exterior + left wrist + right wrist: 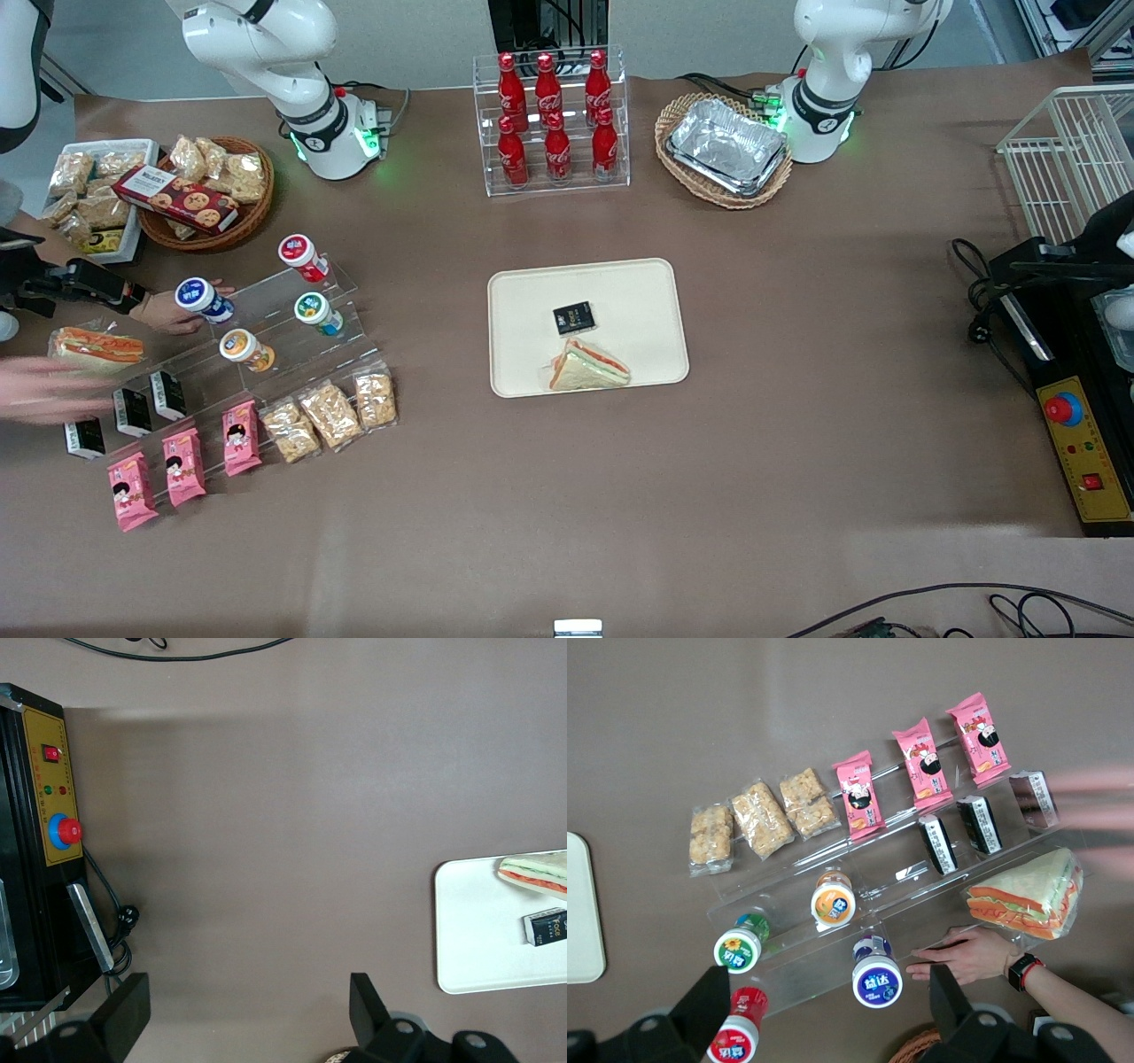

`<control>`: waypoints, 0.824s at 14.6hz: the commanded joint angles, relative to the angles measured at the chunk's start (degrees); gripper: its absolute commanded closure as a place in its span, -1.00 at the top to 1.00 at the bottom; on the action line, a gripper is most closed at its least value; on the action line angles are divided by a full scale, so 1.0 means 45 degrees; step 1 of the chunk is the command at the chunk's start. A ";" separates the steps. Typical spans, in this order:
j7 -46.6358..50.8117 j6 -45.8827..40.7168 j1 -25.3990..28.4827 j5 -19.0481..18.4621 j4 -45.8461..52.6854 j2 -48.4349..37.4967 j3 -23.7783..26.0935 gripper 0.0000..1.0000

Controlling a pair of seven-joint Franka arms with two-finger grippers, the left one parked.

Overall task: Place green gum on tray
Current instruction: 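Move the right gripper toward the green gum bottle in the acrylic rack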

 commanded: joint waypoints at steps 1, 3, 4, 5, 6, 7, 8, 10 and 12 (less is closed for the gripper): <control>0.0098 -0.0015 0.0060 0.0148 -0.0010 -0.0019 -0.0011 1.00; 0.0117 0.0043 0.0060 0.0148 0.0126 -0.0019 -0.0011 1.00; 0.0117 0.0063 0.0041 0.0148 0.0107 -0.0019 -0.0030 1.00; 0.0098 0.0063 0.0060 0.0148 0.0107 -0.0019 -0.0031 1.00; 0.0117 0.0082 0.0079 0.0128 0.0107 -0.0019 -0.0031 1.00; 0.0117 0.0083 0.0099 0.0128 0.0107 0.0000 -0.0011 1.00; 0.0117 0.0102 0.0099 0.0128 0.0087 0.0001 -0.0011 1.00; 0.0137 0.0122 0.0118 0.0148 0.0106 0.0020 -0.0011 1.00; 0.0176 0.0238 0.0352 0.0148 -0.0068 -0.0057 0.0008 1.00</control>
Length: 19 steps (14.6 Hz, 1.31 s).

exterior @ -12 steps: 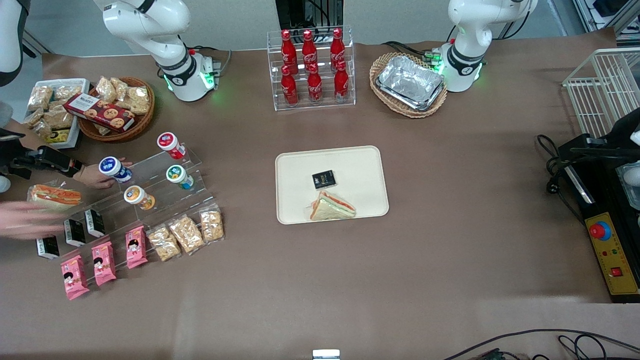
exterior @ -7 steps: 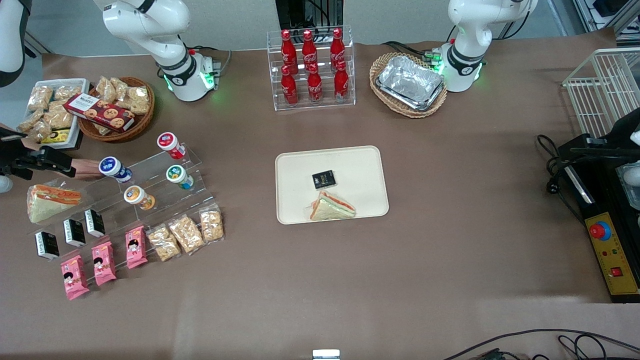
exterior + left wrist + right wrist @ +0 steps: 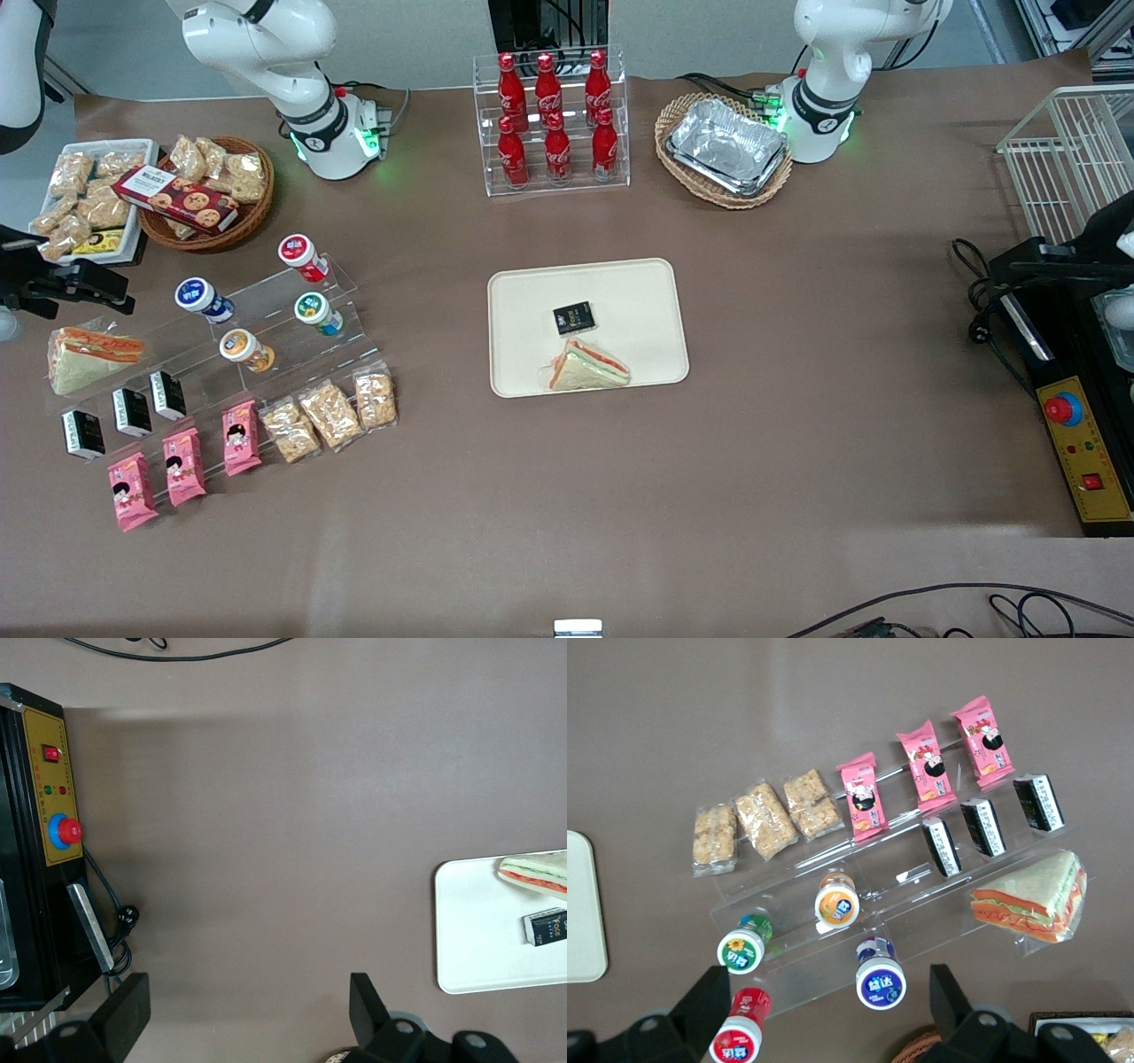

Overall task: Place green gum on tray
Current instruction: 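Move the right gripper toward the green gum bottle in the acrylic rack, then lower the right gripper around the green-capped gum bottle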

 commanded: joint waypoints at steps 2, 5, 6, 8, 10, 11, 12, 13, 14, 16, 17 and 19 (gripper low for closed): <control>0.0195 0.0270 0.0335 0.0368 -0.0522 -0.0218 0.0020 1.00; 0.0508 0.0737 0.0336 0.0838 -0.1983 -0.1210 0.0020 1.00; 0.0701 0.1280 0.0394 0.0877 -0.2822 -0.1737 0.0097 1.00; 0.1696 0.2607 0.0666 0.0858 -0.4774 -0.2986 0.0273 1.00; 0.1971 0.3140 0.0824 0.0858 -0.5718 -0.3557 0.0468 1.00; 0.2224 0.3141 0.0882 0.0858 -0.5740 -0.3539 0.0585 1.00; 0.2459 0.3199 0.0882 0.0858 -0.5818 -0.3520 0.0741 1.00; 0.2519 0.3393 0.0902 0.0858 -0.6031 -0.3558 0.0839 1.00; 0.2539 0.3473 0.0883 0.0858 -0.6169 -0.3617 0.0918 1.00; 0.2539 0.3571 0.0902 0.0858 -0.6287 -0.3637 0.0957 1.00; 0.2539 0.3668 0.0902 0.0839 -0.6403 -0.3618 0.0958 1.00; 0.2539 0.4290 0.0883 0.0761 -0.6909 -0.3579 0.1113 1.00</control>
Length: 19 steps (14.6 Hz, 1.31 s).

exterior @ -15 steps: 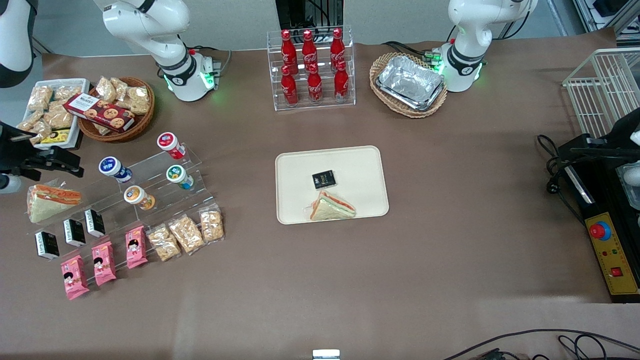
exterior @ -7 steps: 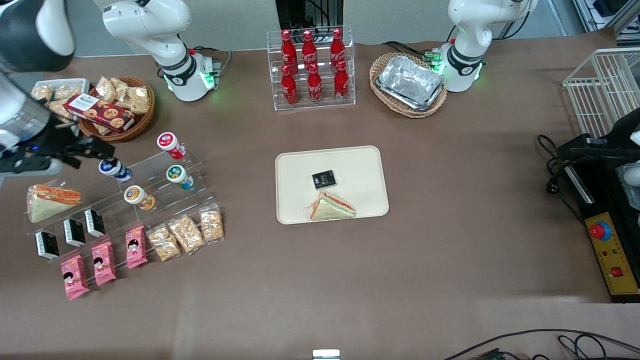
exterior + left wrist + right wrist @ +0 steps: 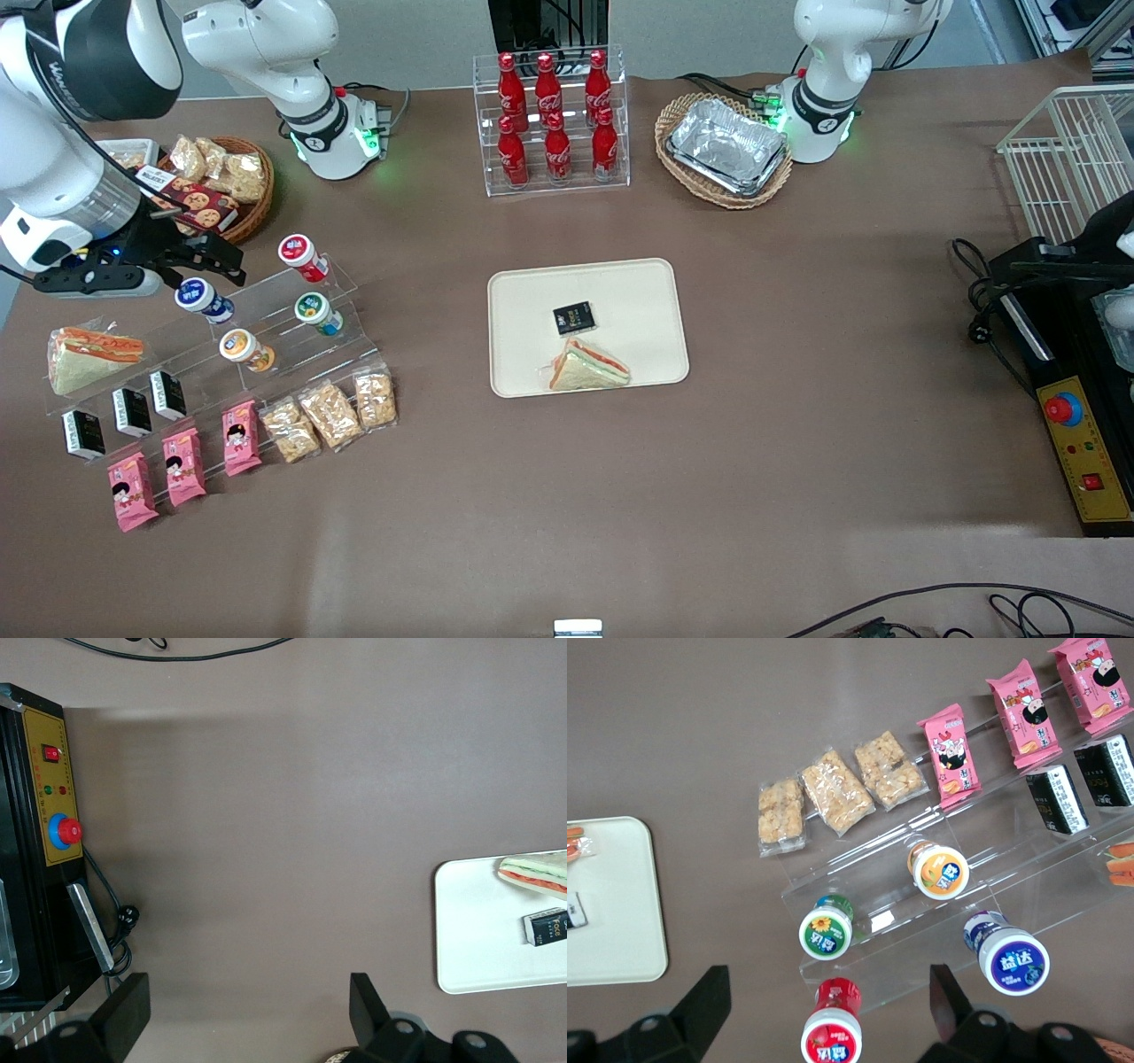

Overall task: Place green gum on tray
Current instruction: 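Lower the right gripper around the green-capped gum bottle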

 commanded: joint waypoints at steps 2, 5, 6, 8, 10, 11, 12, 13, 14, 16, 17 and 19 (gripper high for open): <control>0.0116 0.1347 -0.0012 0.0072 -0.1150 -0.0021 0.0165 1.00; 0.0116 0.2321 0.0007 0.0052 -0.2046 0.0097 0.0184 1.00; 0.0116 0.2829 0.0027 0.0052 -0.2533 0.0078 0.0184 1.00; 0.0116 0.3670 0.0260 0.0013 -0.3219 0.0136 0.0204 1.00; 0.0116 0.4257 0.0300 0.0013 -0.3572 0.0447 0.0204 1.00; 0.0116 0.4433 0.0300 0.0013 -0.3651 0.0681 0.0204 1.00; 0.0135 0.4532 0.0339 0.0013 -0.3729 0.0896 0.0204 1.00; 0.0116 0.4591 0.0417 0.0013 -0.3788 0.1111 0.0204 1.00; 0.0135 0.4688 0.0514 0.0013 -0.3846 0.1229 0.0204 1.00; 0.0174 0.4961 0.0554 0.0013 -0.4158 0.1328 0.0204 1.00; 0.0329 0.5156 0.0574 0.0013 -0.4411 0.1367 0.0204 1.00; 0.0797 0.5605 0.0943 0.0013 -0.4860 0.1348 0.0204 1.00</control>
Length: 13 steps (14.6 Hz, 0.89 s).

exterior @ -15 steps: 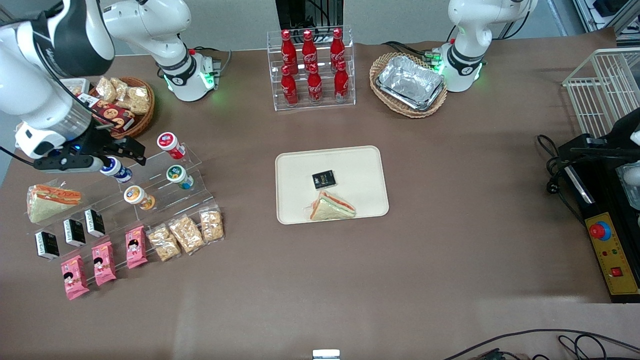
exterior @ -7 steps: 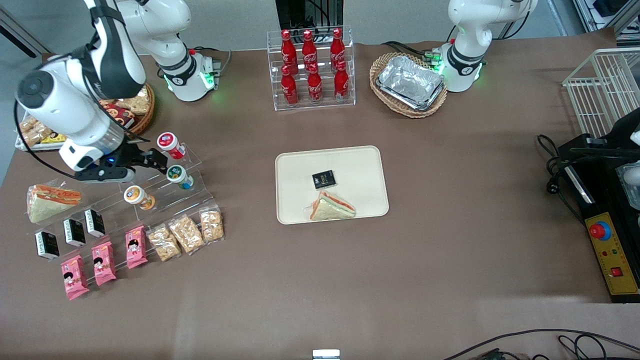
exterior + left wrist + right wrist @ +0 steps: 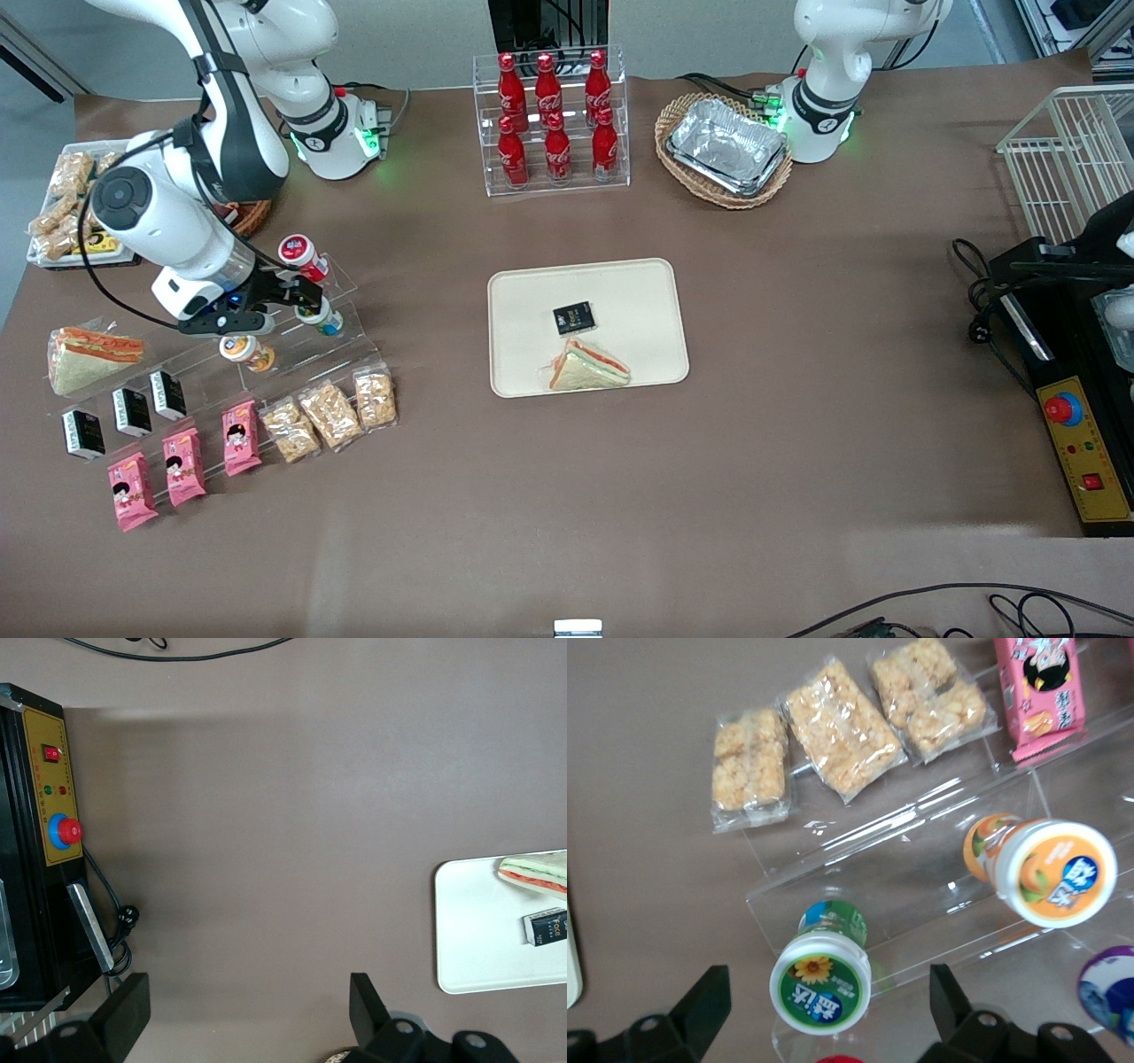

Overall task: Place green gum on tray
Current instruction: 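Lower the right gripper around the green-capped gum bottle, then close the right gripper on the green gum bottle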

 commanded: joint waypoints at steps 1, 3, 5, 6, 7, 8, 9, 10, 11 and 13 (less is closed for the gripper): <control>0.0702 0.0941 0.0485 0.0014 -0.0893 -0.0125 -0.0011 1.00; 0.0722 0.0962 0.0486 0.0014 -0.1011 -0.0105 -0.0011 1.00; 0.0722 0.0982 0.0506 0.0014 -0.1109 -0.0066 -0.0011 1.00; 0.0722 0.0982 0.0506 0.0014 -0.1128 -0.0008 -0.0011 1.00; 0.0722 0.0982 0.0506 0.0014 -0.1129 0.0012 -0.0011 1.00; 0.0722 0.0982 0.0506 0.0014 -0.1167 0.0031 -0.0011 1.00; 0.0722 0.1001 0.0506 0.0014 -0.1168 0.0051 -0.0011 1.00; 0.0722 0.1040 0.0506 0.0014 -0.1168 0.0109 -0.0011 1.00; 0.0722 0.1156 0.0506 -0.0005 -0.1187 0.0168 -0.0011 0.97; 0.0722 0.1274 0.0506 -0.0005 -0.1187 0.0324 -0.0011 0.81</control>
